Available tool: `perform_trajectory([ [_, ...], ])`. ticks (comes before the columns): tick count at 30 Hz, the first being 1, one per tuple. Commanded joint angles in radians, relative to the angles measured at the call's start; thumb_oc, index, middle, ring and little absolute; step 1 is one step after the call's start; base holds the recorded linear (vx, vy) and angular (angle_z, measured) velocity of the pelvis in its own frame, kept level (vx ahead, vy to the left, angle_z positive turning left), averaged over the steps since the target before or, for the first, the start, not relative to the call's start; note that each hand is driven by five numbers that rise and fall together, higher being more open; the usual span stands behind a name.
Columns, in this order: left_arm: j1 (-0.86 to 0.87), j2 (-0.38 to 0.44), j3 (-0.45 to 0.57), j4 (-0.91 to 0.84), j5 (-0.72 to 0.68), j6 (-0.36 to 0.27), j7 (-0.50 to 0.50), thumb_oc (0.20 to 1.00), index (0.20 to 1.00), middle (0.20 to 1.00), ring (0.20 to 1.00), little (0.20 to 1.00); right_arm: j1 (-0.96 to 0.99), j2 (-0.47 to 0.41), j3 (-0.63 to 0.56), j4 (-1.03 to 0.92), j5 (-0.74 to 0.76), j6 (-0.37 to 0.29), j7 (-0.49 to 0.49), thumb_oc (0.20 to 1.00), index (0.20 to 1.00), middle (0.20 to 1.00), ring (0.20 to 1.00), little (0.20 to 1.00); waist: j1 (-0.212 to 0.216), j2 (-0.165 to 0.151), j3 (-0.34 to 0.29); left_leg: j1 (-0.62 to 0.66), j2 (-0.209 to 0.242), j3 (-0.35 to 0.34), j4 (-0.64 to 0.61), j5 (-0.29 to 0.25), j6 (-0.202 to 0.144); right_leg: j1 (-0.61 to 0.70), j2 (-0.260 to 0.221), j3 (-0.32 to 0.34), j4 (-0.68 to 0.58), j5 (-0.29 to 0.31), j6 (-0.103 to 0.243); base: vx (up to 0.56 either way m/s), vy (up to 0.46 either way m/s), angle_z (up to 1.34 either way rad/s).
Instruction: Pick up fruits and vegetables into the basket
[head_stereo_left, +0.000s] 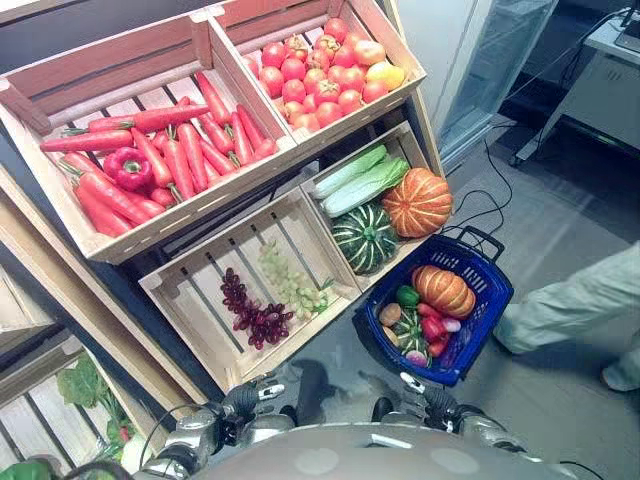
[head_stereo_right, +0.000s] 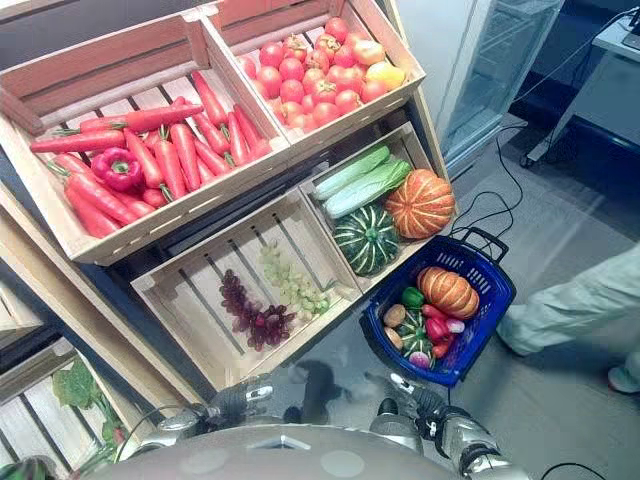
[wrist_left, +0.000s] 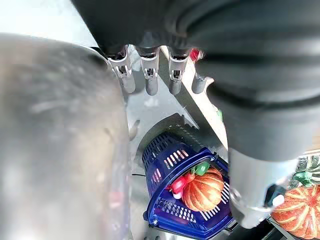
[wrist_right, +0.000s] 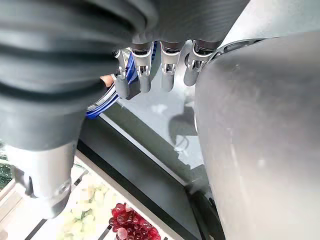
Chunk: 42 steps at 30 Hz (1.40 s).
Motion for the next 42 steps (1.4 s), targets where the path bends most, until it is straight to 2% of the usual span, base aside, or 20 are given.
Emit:
perform_trajectory([
  [1,-0.075,-0.034,-0.014,0.072,-0.006,-0.014,0.006,1.000,1.000,1.000,1.000,1.000,-0.019,0.023,0.025,0.071,-0.009,0.034,0.006,1.000,1.000,1.000,1.000,1.000,-0.006,-0.015,0.045,-0.028,-0.029,-0.022,0.025,-0.063,0.035,0.022,-0.034,0.002,0.065,-0.075,0.052,-0.24,-0.188,0.34],
  [6,-0.071,-0.035,-0.008,0.068,-0.032,-0.025,-0.019,1.000,1.000,1.000,1.000,1.000,-0.016,0.023,0.025,0.067,-0.010,0.027,0.008,1.000,1.000,1.000,1.000,1.000,-0.006,-0.015,0.045,-0.028,-0.028,-0.023,0.025,-0.063,0.034,0.022,-0.034,0.002,0.065,-0.077,0.051,0.00,0.000,0.00],
  [12,-0.071,-0.033,-0.010,0.065,0.003,-0.047,-0.017,1.000,1.000,1.000,1.000,1.000,-0.018,0.022,0.023,0.064,-0.005,0.007,0.007,1.000,1.000,1.000,1.000,1.000,-0.005,-0.016,0.049,-0.029,-0.028,-0.025,0.025,-0.062,0.035,0.020,-0.033,0.003,0.069,-0.078,0.050,0.00,0.000,0.00],
  [13,-0.072,-0.029,-0.023,0.060,0.029,-0.087,-0.002,1.000,1.000,1.000,1.000,1.000,-0.019,0.022,0.025,0.060,0.013,-0.028,-0.012,1.000,1.000,1.000,1.000,1.000,-0.007,-0.016,0.050,-0.029,-0.027,-0.025,0.023,-0.062,0.035,0.018,-0.031,0.007,0.072,-0.080,0.050,0.00,0.000,0.00],
  [16,-0.080,-0.020,-0.052,0.041,0.096,-0.167,0.080,1.000,1.000,1.000,1.000,1.000,-0.020,0.018,0.025,0.043,0.046,-0.069,-0.029,1.000,1.000,1.000,1.000,1.000,-0.015,-0.015,0.057,-0.032,-0.024,-0.023,0.022,-0.060,0.033,0.010,-0.028,0.015,0.080,-0.082,0.051,0.00,0.000,0.00],
  [17,-0.080,-0.020,-0.052,0.041,0.096,-0.167,0.080,1.000,1.000,1.000,1.000,1.000,-0.020,0.018,0.025,0.043,0.046,-0.069,-0.029,1.000,1.000,1.000,1.000,1.000,-0.015,-0.015,0.057,-0.032,-0.024,-0.023,0.022,-0.060,0.033,0.010,-0.028,0.015,0.080,-0.082,0.051,0.00,0.000,0.00],
  [18,-0.086,-0.008,-0.072,0.016,0.126,-0.242,0.133,1.000,1.000,1.000,1.000,1.000,-0.020,0.015,0.023,0.028,0.068,-0.099,-0.042,1.000,1.000,1.000,1.000,1.000,-0.019,-0.013,0.063,-0.034,-0.023,-0.021,0.024,-0.059,0.031,0.005,-0.027,0.019,0.085,-0.083,0.051,0.00,0.000,0.00],
  [20,-0.089,0.017,-0.102,-0.047,0.206,-0.346,0.243,1.000,1.000,1.000,1.000,1.000,-0.017,0.003,0.014,-0.008,0.117,-0.126,-0.053,1.000,1.000,1.000,1.000,1.000,-0.026,-0.009,0.073,-0.038,-0.020,-0.018,0.026,-0.060,0.030,-0.006,-0.026,0.023,0.092,-0.085,0.051,0.00,0.000,0.00],
  [21,-0.088,0.020,-0.106,-0.055,0.225,-0.364,0.263,1.000,1.000,1.000,1.000,1.000,-0.016,0.002,0.013,-0.012,0.123,-0.129,-0.053,1.000,1.000,1.000,1.000,1.000,-0.026,-0.009,0.074,-0.039,-0.019,-0.017,0.027,-0.060,0.030,-0.007,-0.026,0.023,0.094,-0.085,0.051,0.00,0.000,0.00],
  [22,-0.089,0.057,-0.139,-0.131,0.328,-0.432,0.383,1.000,1.000,1.000,1.000,1.000,-0.008,-0.008,0.003,-0.048,0.147,-0.147,-0.060,1.000,1.000,1.000,1.000,1.000,-0.031,-0.007,0.082,-0.043,-0.017,-0.014,0.030,-0.059,0.028,-0.014,-0.025,0.026,0.099,-0.087,0.050,0.04,-0.037,0.01],
  [23,-0.090,0.102,-0.165,-0.223,0.462,-0.445,0.516,1.000,1.000,1.000,1.000,1.000,0.001,-0.023,-0.002,-0.094,0.176,-0.160,-0.074,1.000,1.000,1.000,1.000,1.000,-0.035,-0.004,0.088,-0.047,-0.013,-0.010,0.034,-0.059,0.026,-0.021,-0.025,0.027,0.105,-0.090,0.049,0.07,-0.053,0.00],
  [24,-0.093,0.138,-0.180,-0.288,0.545,-0.443,0.581,1.000,1.000,1.000,1.000,1.000,0.010,-0.032,-0.009,-0.128,0.195,-0.176,-0.082,1.000,1.000,1.000,1.000,1.000,-0.041,-0.002,0.093,-0.050,-0.011,-0.009,0.035,-0.058,0.025,-0.027,-0.024,0.030,0.110,-0.092,0.048,0.08,-0.050,0.00],
  [27,-0.094,0.208,-0.187,-0.414,0.691,-0.398,0.664,1.000,1.000,1.000,1.000,1.000,0.031,-0.054,-0.021,-0.203,0.223,-0.197,-0.096,1.000,1.000,1.000,1.000,1.000,-0.050,0.003,0.099,-0.055,-0.005,-0.006,0.039,-0.059,0.024,-0.036,-0.023,0.034,0.122,-0.100,0.044,0.08,-0.038,-0.02],
  [30,-0.104,0.294,-0.198,-0.519,0.923,-0.313,0.778,1.000,1.000,1.000,1.000,1.000,0.062,-0.072,-0.040,-0.315,0.238,-0.224,-0.115,1.000,1.000,1.000,1.000,1.000,-0.067,0.012,0.103,-0.069,0.002,-0.002,0.056,-0.057,0.021,-0.056,-0.029,0.035,0.156,-0.114,0.040,0.10,-0.036,-0.01],
  [36,-0.184,0.372,-0.240,-0.589,1.153,-0.190,0.924,1.000,1.000,1.000,1.000,1.000,0.053,-0.130,-0.039,-0.504,0.263,-0.247,-0.161,1.000,1.000,1.000,1.000,1.000,-0.103,0.034,0.147,-0.140,0.003,-0.006,0.121,-0.061,0.013,-0.148,-0.040,0.042,0.243,-0.143,0.023,0.01,-0.009,-0.03],
  [42,-0.257,0.407,-0.287,-0.565,1.291,-0.062,1.030,1.000,1.000,1.000,1.000,1.000,0.016,-0.188,-0.020,-0.627,0.263,-0.240,-0.193,1.000,1.000,1.000,1.000,1.000,-0.134,0.044,0.220,-0.234,0.005,0.011,0.236,-0.080,0.001,-0.244,-0.051,0.063,0.327,-0.160,0.006,-0.05,-0.003,-0.05],
])
